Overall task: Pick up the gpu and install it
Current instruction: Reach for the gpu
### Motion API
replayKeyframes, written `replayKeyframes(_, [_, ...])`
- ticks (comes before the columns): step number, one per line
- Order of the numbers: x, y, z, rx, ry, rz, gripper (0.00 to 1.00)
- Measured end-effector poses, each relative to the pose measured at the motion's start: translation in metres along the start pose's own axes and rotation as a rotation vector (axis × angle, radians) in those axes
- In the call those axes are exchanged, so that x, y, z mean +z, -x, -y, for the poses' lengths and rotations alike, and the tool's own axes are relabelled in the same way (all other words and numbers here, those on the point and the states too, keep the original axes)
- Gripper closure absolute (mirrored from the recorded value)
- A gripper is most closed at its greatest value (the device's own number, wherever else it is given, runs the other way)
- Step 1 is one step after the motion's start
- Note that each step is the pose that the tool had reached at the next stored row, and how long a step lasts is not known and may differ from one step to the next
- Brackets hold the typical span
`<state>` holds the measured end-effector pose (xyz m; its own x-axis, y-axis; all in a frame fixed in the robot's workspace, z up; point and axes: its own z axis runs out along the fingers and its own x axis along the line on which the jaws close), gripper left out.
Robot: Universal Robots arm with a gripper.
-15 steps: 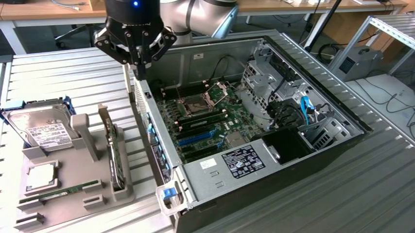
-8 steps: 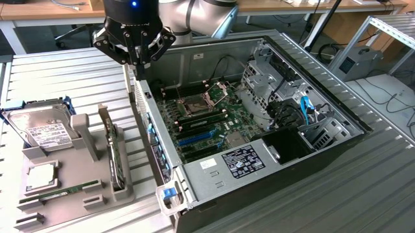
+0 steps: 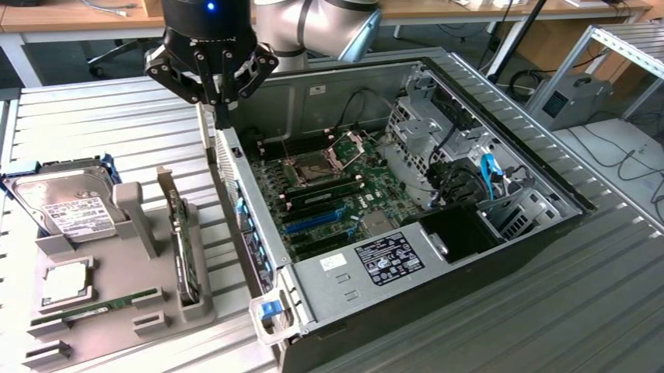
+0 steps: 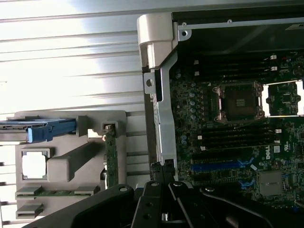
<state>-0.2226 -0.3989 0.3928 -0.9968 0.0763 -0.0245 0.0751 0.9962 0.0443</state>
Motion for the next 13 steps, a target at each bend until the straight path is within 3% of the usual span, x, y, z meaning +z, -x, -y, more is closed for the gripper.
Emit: replayKeyframes(13, [0.0003,-0.0051,0.0004,0.000,-0.0001,0.0000,0.89])
